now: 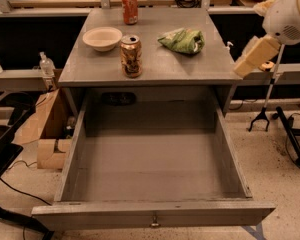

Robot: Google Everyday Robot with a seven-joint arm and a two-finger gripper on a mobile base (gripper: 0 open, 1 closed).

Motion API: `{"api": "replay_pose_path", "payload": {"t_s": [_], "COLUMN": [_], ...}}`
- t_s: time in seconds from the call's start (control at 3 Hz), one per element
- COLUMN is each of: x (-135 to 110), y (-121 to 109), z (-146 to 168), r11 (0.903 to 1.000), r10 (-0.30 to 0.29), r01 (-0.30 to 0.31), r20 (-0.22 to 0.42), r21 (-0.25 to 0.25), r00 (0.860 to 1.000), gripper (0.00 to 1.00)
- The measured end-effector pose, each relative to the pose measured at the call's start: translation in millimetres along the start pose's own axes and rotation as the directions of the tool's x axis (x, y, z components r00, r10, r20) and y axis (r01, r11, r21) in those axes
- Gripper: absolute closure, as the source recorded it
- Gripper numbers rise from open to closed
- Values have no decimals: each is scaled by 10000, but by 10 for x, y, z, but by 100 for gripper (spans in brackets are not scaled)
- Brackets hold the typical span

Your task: Place green jalapeno chip bag into top drawer

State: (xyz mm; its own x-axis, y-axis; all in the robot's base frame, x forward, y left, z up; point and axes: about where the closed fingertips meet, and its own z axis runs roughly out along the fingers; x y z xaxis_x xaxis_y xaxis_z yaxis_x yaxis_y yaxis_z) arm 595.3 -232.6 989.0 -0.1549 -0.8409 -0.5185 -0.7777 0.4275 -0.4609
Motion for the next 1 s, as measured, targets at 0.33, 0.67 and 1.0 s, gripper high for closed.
{"api": "replay_pose_path", "payload": {"t_s": [0.33,0.67,1.0], "x": [-165,-227,-250], "y": [-406,-559,-586], "z": [260,281,407], "r11": [9912,9831,9839], "r10": [714,751,733], "r01": [-839,-988,-962], "r20": [1191,1528,1501], "r21": [1028,1539,1509], "r00": [9903,9854,9860], "gripper": [0,0,0]}}
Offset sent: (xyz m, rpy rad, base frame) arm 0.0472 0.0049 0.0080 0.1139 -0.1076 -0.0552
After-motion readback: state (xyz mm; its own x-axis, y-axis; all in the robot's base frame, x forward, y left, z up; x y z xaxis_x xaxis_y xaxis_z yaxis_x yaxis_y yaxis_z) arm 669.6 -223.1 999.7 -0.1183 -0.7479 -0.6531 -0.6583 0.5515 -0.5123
